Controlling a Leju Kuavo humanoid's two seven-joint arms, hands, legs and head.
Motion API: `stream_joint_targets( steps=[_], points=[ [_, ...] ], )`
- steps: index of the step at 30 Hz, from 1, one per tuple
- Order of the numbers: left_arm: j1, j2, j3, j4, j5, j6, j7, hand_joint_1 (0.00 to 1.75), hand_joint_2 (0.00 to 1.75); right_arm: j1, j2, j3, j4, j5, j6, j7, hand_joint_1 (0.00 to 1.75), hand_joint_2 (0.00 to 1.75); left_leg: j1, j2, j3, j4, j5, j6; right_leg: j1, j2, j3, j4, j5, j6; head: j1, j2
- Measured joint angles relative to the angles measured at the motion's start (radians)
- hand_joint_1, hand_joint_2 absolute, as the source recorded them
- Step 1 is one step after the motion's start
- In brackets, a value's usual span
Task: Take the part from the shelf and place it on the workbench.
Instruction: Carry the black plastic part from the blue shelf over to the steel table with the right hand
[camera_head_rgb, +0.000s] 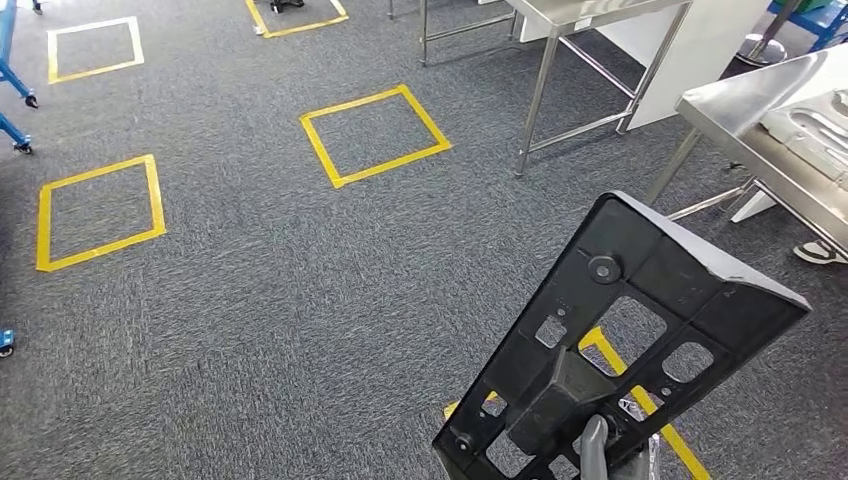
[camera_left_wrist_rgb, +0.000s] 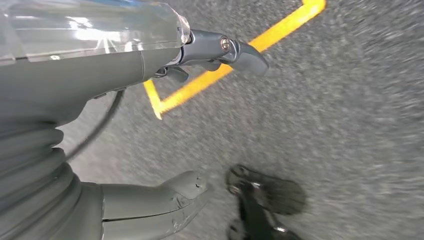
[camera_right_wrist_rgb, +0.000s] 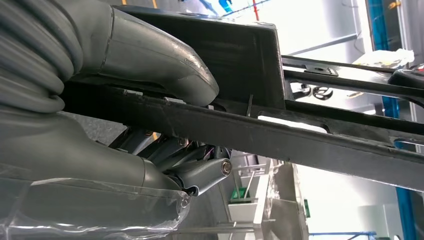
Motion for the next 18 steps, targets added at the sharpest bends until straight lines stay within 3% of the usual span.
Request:
stream_joint_targets(
  steps=[2,4,6,7,9,11,12,13,15,16,18],
  points=[
    [0.001,0.001,-0.013,0.001,-0.019,0.009,0.011,0.00,1.75,0.003,-0.006,0.006,-0.002,-0.004,-0.010,0.000,1.75,1.75,0.004,0.026,0.004,-0.011,0.007,0.014,0.002,-0.047,-0.018,0.033,-0.023,0.011,0.006,0.000],
    [0.006,0.001,-0.019,0.002,-0.028,0.028,0.014,0.00,1.75,0.002,-0.014,0.012,-0.003,-0.009,-0.018,-0.001,1.75,1.75,0.003,0.055,0.006,-0.017,0.008,0.022,0.000,-0.116,-0.070,0.136,-0.081,0.022,0.014,0.000],
    [0.013,0.001,-0.029,0.002,-0.044,0.045,0.016,0.00,1.75,0.003,-0.022,0.015,-0.003,-0.013,-0.022,-0.003,1.75,1.75,0.002,0.088,0.007,-0.016,0.005,0.023,-0.008,-0.139,-0.128,0.244,-0.121,0.033,0.017,0.000],
    [0.015,0.002,-0.035,0.002,-0.051,0.049,0.017,0.00,1.75,0.005,-0.025,0.016,-0.003,-0.014,-0.023,-0.004,1.75,1.75,0.002,0.104,0.008,-0.016,0.003,0.022,-0.011,-0.144,-0.136,0.259,-0.116,0.037,0.017,0.000],
    [0.015,0.001,-0.045,0.002,-0.058,0.053,0.017,0.00,1.75,0.007,-0.031,0.017,-0.003,-0.015,-0.024,-0.004,1.75,1.75,0.003,0.131,0.015,-0.016,-0.004,0.016,-0.016,-0.164,-0.093,0.179,-0.059,0.040,0.017,0.000],
    [0.015,0.001,-0.051,0.003,-0.058,0.052,0.017,0.00,1.75,0.006,-0.034,0.021,-0.004,-0.015,-0.027,-0.005,1.75,1.75,0.000,0.154,0.027,-0.015,-0.013,0.005,-0.013,-0.220,-0.023,0.050,-0.012,0.034,0.017,0.000],
    [0.015,0.002,-0.053,0.003,-0.056,0.049,0.017,0.00,1.75,0.006,-0.035,0.024,-0.004,-0.015,-0.028,-0.006,1.75,1.75,-0.002,0.164,0.032,-0.015,-0.018,-0.001,-0.008,-0.238,-0.003,0.013,-0.004,0.028,0.016,0.000],
    [0.014,0.002,-0.055,0.004,-0.053,0.044,0.017,0.00,1.75,0.006,-0.037,0.026,-0.005,-0.015,-0.029,-0.006,1.75,1.75,-0.005,0.175,0.038,-0.016,-0.023,-0.007,-0.004,-0.246,0.005,-0.003,-0.006,0.022,0.015,0.000],
    [0.011,0.003,-0.057,0.005,-0.049,0.034,0.016,0.00,1.75,0.007,-0.039,0.029,-0.007,-0.014,-0.031,-0.006,1.75,1.75,-0.006,0.193,0.050,-0.019,-0.030,-0.020,-0.004,-0.217,0.005,-0.006,-0.007,0.009,0.014,0.000],
    [0.009,0.003,-0.058,0.006,-0.047,0.028,0.014,0.00,1.75,0.008,-0.040,0.030,-0.008,-0.014,-0.032,-0.006,1.75,1.75,-0.004,0.180,0.053,-0.013,-0.038,-0.025,-0.006,-0.203,0.007,-0.009,-0.005,0.003,0.012,0.000],
    [0.008,0.003,-0.059,0.008,-0.038,0.017,0.011,0.00,1.75,0.007,-0.041,0.035,-0.009,-0.013,-0.037,-0.006,1.75,1.75,0.000,0.122,0.030,0.053,-0.082,-0.032,-0.012,-0.177,0.013,-0.014,-0.002,-0.009,0.008,0.000]
  ],
)
